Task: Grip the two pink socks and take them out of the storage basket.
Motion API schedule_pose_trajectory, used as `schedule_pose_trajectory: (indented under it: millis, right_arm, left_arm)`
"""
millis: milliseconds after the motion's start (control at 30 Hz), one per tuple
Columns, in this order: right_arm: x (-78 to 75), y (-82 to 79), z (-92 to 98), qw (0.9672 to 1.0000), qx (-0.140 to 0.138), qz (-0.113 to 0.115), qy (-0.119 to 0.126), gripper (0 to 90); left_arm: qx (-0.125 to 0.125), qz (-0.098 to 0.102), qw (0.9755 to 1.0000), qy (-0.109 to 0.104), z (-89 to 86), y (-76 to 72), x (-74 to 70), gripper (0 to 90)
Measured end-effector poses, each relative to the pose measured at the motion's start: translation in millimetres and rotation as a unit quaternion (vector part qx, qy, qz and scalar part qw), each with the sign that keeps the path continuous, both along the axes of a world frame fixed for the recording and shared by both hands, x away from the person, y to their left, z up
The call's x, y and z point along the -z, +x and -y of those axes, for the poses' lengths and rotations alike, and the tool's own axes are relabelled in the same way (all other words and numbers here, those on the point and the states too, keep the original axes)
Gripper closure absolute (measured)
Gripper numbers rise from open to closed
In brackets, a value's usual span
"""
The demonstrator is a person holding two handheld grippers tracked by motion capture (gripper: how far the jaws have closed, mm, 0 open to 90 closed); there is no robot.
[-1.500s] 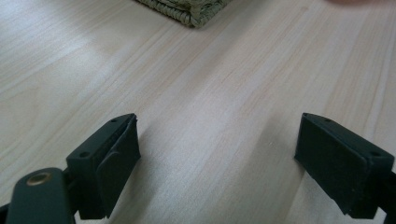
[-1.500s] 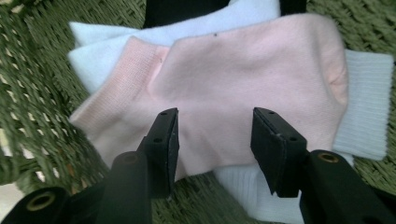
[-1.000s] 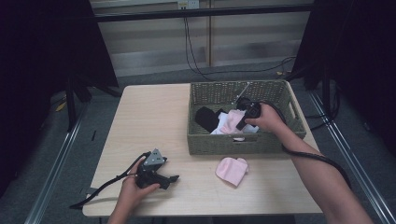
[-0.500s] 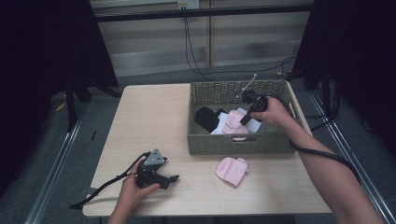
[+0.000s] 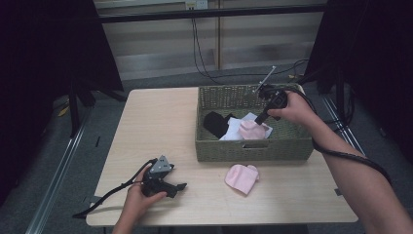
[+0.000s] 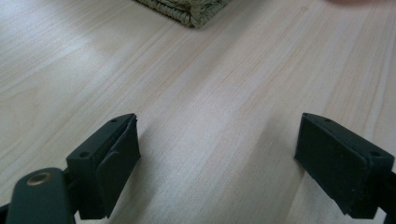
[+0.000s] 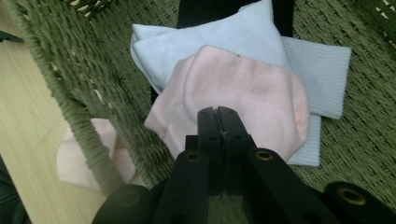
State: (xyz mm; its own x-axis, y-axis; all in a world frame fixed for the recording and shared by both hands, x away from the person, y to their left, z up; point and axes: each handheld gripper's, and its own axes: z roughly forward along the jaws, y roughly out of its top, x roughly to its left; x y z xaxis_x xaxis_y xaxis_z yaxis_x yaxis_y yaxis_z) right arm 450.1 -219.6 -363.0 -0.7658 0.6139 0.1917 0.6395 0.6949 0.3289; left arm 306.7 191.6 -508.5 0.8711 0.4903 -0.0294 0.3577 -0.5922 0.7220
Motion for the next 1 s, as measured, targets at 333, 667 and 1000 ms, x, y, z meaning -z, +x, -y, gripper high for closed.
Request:
schedule_pose_trajectory:
  millis: [333, 667, 1000]
  right_arm:
    - [-28.4, -7.9, 5.2, 0.9999, 0.004, 0.007, 0.009, 88.8]
    - [-50.8, -11.1, 6.0, 0.9998, -0.003, 0.016, 0.01, 88.8]
    - [-69.9, -20.5, 6.0, 0.9996, -0.008, 0.02, 0.017, 88.8]
  left_arm:
    - [0.0, 0.0, 1.0, 0.0, 0.0, 0.0, 0.0, 13.0]
    - [0.0, 0.0, 1.0, 0.0, 0.0, 0.0, 0.0, 13.0]
    - [0.0, 0.0, 1.0, 0.0, 0.0, 0.0, 0.0, 13.0]
